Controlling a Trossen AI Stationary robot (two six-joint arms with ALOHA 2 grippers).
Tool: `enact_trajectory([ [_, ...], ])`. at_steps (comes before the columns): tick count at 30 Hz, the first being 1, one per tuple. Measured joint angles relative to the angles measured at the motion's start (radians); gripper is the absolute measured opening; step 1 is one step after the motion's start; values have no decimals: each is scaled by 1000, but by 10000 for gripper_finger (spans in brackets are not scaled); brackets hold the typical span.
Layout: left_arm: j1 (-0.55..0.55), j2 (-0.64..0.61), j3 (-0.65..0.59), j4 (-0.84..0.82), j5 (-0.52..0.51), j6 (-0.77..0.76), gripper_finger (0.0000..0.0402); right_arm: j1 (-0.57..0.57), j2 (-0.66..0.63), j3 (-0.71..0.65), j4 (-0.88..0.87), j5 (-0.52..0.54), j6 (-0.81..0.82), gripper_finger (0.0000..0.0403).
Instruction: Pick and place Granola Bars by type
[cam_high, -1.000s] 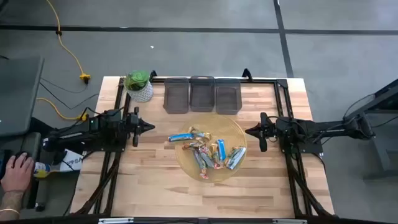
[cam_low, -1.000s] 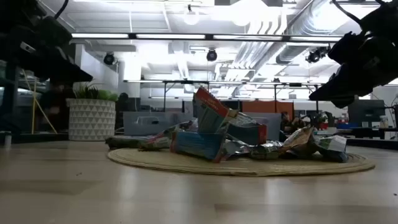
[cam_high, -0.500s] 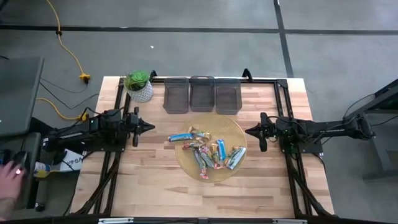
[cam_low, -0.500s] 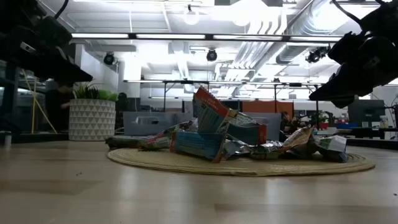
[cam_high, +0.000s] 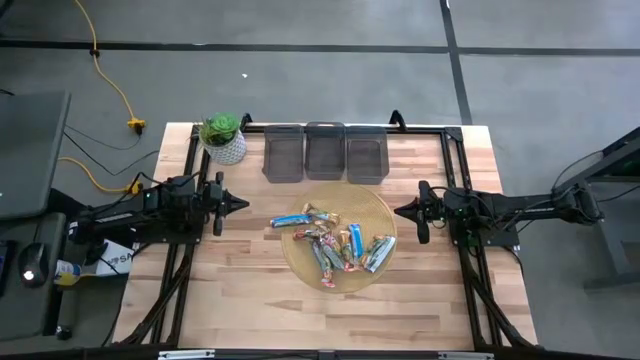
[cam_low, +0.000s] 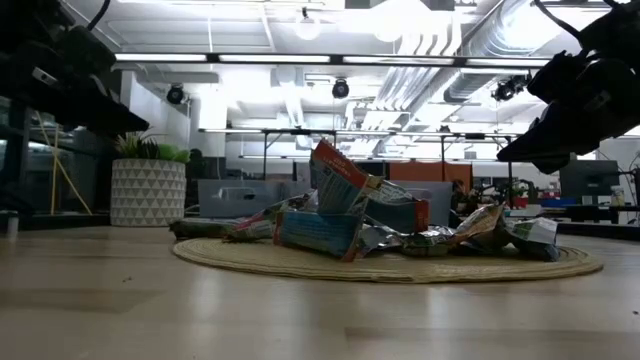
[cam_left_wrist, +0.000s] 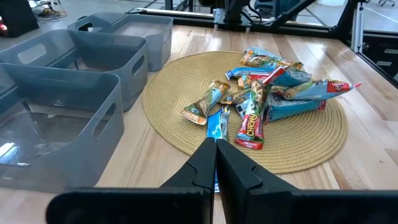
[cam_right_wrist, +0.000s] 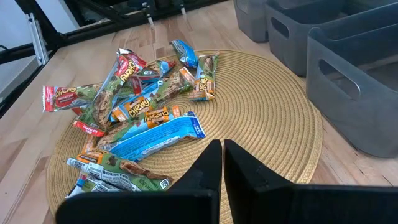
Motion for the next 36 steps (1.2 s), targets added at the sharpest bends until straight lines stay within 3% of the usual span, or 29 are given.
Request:
enact_trajectory([
  [20,0,0,0,0,0,2,10,0,0,0,0,0,0,0],
  [27,0,0,0,1,-52,147,10,0,0,0,0,0,0,0],
  [36,0,0,0,66,-52,84,10,0,0,0,0,3,0,0],
])
